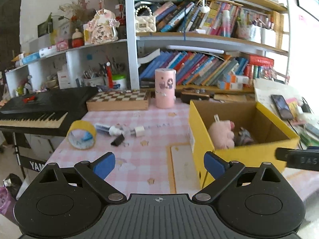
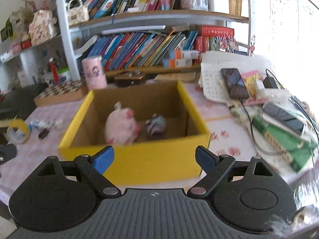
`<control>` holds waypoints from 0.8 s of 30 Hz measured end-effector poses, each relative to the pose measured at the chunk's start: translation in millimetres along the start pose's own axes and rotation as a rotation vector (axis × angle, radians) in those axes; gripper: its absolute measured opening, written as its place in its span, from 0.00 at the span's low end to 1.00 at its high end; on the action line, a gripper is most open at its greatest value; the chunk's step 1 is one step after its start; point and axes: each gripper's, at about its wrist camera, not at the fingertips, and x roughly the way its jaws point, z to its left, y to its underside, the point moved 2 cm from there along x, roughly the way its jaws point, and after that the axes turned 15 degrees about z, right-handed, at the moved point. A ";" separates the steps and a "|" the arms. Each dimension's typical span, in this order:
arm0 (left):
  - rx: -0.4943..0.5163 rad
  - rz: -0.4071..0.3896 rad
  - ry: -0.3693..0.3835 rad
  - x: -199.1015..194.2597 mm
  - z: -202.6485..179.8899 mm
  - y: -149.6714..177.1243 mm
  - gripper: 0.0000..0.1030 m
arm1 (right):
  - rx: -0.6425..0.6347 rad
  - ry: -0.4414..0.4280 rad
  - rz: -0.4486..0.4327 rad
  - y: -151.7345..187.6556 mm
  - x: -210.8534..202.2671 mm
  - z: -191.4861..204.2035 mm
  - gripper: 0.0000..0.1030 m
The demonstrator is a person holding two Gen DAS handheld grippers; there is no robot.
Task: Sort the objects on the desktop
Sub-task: 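Open the left tool over the box while the right tool releases the truck inside, then withdraw both tools from the box back toward the table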
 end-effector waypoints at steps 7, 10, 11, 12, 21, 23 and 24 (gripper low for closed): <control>0.013 0.018 0.002 -27.5 40.4 40.7 0.95 | -0.033 0.007 0.033 52.0 -28.1 57.8 0.86; -0.001 0.026 -0.004 -38.8 60.9 55.0 0.95 | -0.030 -0.001 0.045 72.9 -37.1 76.9 0.87; -0.003 0.030 -0.005 -42.1 66.7 59.9 0.95 | -0.032 -0.002 0.053 79.9 -39.4 83.1 0.87; -0.003 0.037 -0.007 -44.8 72.2 64.8 0.95 | -0.033 -0.003 0.061 87.7 -41.8 90.0 0.87; -0.002 0.075 -0.037 -63.1 104.8 93.0 0.95 | -0.014 -0.024 0.112 121.0 -53.8 126.1 0.88; -0.005 0.081 -0.034 -65.6 109.9 96.6 0.95 | -0.016 -0.030 0.114 123.9 -56.2 131.8 0.88; -0.007 0.083 -0.035 -66.6 112.5 97.7 0.95 | -0.020 -0.031 0.112 125.2 -57.5 134.9 0.88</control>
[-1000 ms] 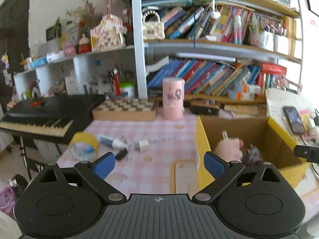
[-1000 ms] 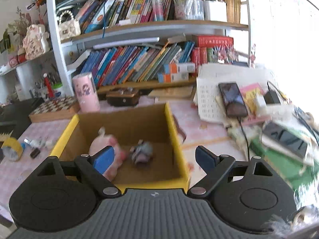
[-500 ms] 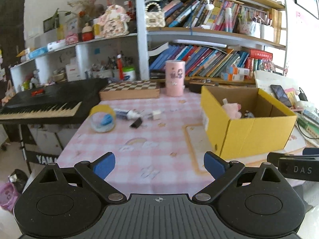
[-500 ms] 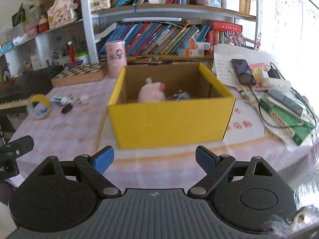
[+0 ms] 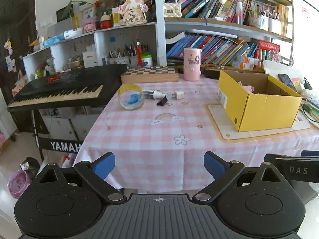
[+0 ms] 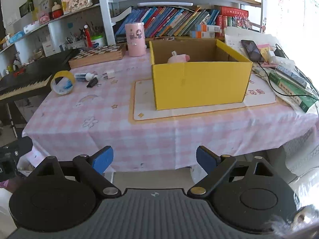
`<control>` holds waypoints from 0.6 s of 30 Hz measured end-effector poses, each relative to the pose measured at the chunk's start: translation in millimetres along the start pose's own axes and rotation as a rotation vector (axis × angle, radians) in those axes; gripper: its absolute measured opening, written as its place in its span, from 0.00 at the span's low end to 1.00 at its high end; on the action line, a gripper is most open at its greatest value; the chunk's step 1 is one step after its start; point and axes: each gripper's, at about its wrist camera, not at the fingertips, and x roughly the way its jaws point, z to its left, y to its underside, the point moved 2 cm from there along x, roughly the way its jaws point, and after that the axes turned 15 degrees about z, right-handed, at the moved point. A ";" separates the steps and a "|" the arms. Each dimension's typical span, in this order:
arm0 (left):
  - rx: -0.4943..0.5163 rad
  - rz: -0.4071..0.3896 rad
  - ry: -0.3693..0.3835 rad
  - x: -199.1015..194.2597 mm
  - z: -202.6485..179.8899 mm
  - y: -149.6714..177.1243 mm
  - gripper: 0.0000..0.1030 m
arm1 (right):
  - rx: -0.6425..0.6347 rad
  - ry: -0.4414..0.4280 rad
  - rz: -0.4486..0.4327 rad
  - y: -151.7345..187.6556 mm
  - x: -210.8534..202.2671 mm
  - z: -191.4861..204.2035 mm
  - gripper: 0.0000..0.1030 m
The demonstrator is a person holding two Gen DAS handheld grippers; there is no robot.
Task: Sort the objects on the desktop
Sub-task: 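Withdraw both tools from the box back toward the table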
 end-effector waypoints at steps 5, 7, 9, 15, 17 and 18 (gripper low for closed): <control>-0.033 0.001 0.000 -3.2 13.8 2.0 0.95 | -0.040 -0.020 -0.002 1.8 -4.1 15.6 0.91; -0.050 -0.001 -0.004 -4.5 20.0 2.3 0.95 | -0.061 -0.025 -0.005 1.5 -5.7 22.1 0.92; -0.067 -0.003 -0.002 -6.0 24.9 2.2 0.95 | -0.080 -0.033 -0.009 0.9 -7.1 27.7 0.92; -0.075 -0.002 0.013 -8.3 32.0 5.4 0.95 | -0.121 -0.056 -0.013 -1.1 -9.9 40.0 0.93; -0.081 -0.006 0.013 -8.3 34.0 4.4 0.95 | -0.129 -0.056 -0.018 -1.8 -10.6 43.3 0.93; -0.082 -0.006 0.016 -7.5 34.7 3.6 0.95 | -0.132 -0.056 -0.020 -2.3 -10.8 44.2 0.93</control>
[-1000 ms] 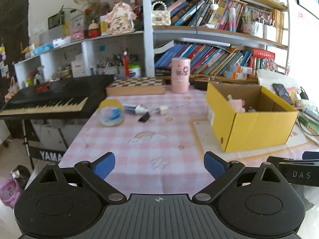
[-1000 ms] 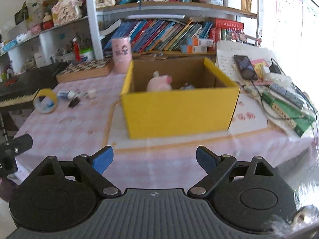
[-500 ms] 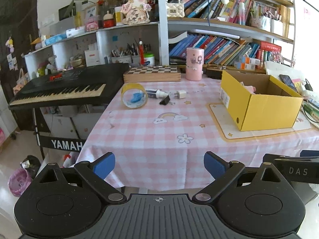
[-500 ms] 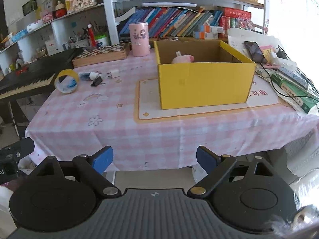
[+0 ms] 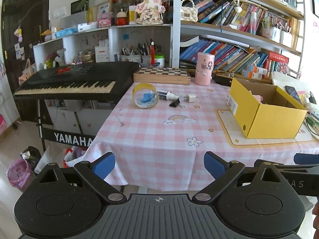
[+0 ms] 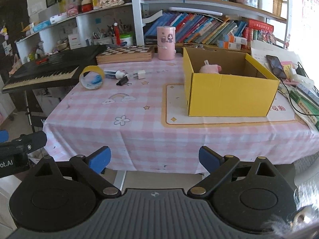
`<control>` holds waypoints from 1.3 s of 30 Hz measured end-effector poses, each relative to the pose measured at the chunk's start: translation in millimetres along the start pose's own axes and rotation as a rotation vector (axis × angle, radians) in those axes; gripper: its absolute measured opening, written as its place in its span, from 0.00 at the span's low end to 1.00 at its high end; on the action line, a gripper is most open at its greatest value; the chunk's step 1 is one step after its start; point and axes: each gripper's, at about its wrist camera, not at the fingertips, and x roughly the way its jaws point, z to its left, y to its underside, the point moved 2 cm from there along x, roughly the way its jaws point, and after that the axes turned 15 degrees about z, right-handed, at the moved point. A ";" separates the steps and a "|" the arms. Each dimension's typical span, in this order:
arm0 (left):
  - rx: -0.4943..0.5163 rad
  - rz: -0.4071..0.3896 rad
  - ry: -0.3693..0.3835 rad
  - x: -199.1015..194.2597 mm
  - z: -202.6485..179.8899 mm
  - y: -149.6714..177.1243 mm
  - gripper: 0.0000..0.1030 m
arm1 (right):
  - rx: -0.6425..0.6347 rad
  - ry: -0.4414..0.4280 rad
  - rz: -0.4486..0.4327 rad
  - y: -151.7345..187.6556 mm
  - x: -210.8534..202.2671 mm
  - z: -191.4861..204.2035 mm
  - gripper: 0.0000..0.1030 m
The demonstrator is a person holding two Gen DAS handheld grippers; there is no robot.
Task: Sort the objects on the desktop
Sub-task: 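Withdraw both tools from the box back toward the table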
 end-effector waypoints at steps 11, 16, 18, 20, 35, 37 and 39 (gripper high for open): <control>0.038 -0.028 0.040 -0.3 -0.1 -4.8 0.95 | -0.006 0.005 -0.023 -9.0 3.0 9.0 0.93; 0.020 -0.006 0.031 3.1 11.7 -5.7 0.95 | -0.011 -0.019 -0.014 -13.0 6.1 16.3 0.93; 0.020 -0.006 0.033 3.3 15.5 -6.0 0.95 | -0.014 -0.020 -0.009 -14.1 7.7 20.6 0.93; 0.026 -0.008 0.029 3.1 18.4 -5.6 0.95 | -0.017 -0.026 -0.007 -14.7 9.0 25.0 0.93; -0.006 0.007 0.038 13.5 34.2 -12.5 0.95 | -0.078 -0.015 -0.006 -22.9 15.3 47.0 0.91; -0.010 0.013 0.030 17.3 35.5 -14.1 0.95 | -0.080 -0.016 -0.002 -25.5 18.9 48.1 0.92; -0.011 0.019 0.021 21.3 36.4 -15.8 0.95 | -0.083 -0.019 0.006 -28.5 24.1 49.7 0.91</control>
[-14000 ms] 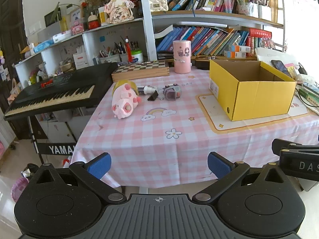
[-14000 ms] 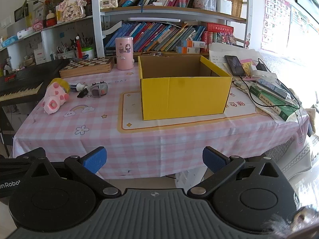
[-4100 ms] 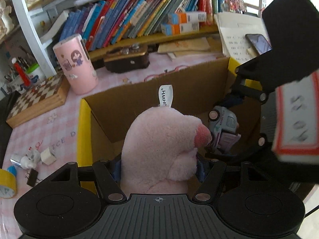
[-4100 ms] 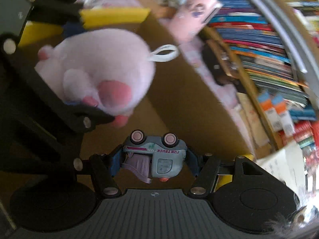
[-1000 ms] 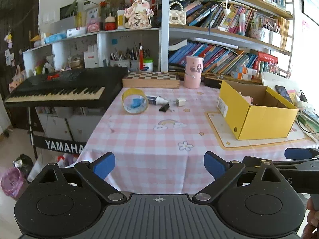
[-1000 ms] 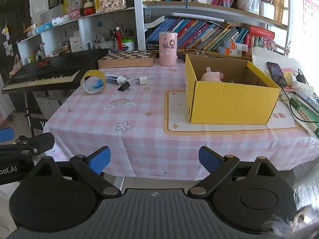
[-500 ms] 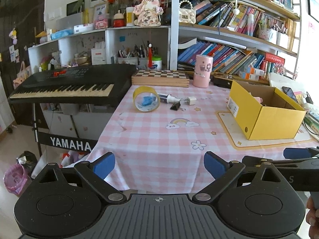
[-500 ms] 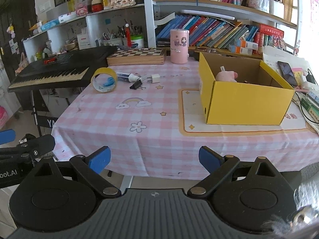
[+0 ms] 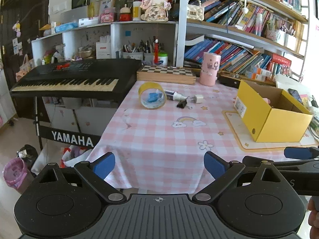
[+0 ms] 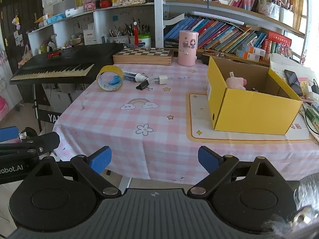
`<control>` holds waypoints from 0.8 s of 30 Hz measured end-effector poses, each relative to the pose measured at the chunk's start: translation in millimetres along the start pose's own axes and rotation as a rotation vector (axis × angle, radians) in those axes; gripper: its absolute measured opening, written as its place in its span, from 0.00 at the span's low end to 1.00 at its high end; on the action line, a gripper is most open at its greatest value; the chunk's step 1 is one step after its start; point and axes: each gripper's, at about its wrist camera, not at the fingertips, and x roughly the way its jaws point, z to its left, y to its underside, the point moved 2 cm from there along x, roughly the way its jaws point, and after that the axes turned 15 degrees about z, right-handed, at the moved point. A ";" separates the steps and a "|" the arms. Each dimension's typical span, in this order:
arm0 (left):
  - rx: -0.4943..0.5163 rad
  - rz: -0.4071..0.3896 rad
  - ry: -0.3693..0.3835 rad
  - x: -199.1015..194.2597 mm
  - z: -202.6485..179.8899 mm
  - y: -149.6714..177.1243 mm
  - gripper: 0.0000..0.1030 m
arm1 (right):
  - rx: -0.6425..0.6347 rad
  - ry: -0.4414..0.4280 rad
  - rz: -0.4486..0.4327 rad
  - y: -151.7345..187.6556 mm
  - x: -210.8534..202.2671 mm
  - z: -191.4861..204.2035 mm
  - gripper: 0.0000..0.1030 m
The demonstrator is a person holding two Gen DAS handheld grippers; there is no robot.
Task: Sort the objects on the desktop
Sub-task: 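Withdraw both tools from the box back toward the table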
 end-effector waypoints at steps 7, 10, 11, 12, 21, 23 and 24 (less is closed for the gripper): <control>-0.009 0.019 -0.021 17.8 4.4 -12.2 0.95 | -0.015 -0.013 0.019 -16.5 20.3 3.3 0.91; -0.016 0.032 -0.023 28.5 5.1 -20.5 0.95 | -0.025 -0.016 0.029 -26.3 30.9 2.5 0.91; -0.018 0.037 -0.023 31.8 5.3 -23.3 0.95 | -0.027 -0.017 0.033 -30.2 34.6 1.3 0.91; -0.019 0.041 -0.025 35.4 4.7 -26.4 0.95 | -0.028 -0.018 0.036 -33.9 38.0 0.2 0.91; -0.054 0.079 -0.045 69.5 1.2 -62.3 0.95 | -0.057 -0.049 0.072 -79.8 74.5 -10.7 0.91; -0.065 0.084 -0.052 77.1 0.3 -72.2 0.95 | -0.066 -0.056 0.076 -91.9 82.2 -14.2 0.91; -0.070 0.086 -0.056 80.7 -0.3 -77.3 0.95 | -0.070 -0.061 0.078 -97.4 85.7 -15.9 0.91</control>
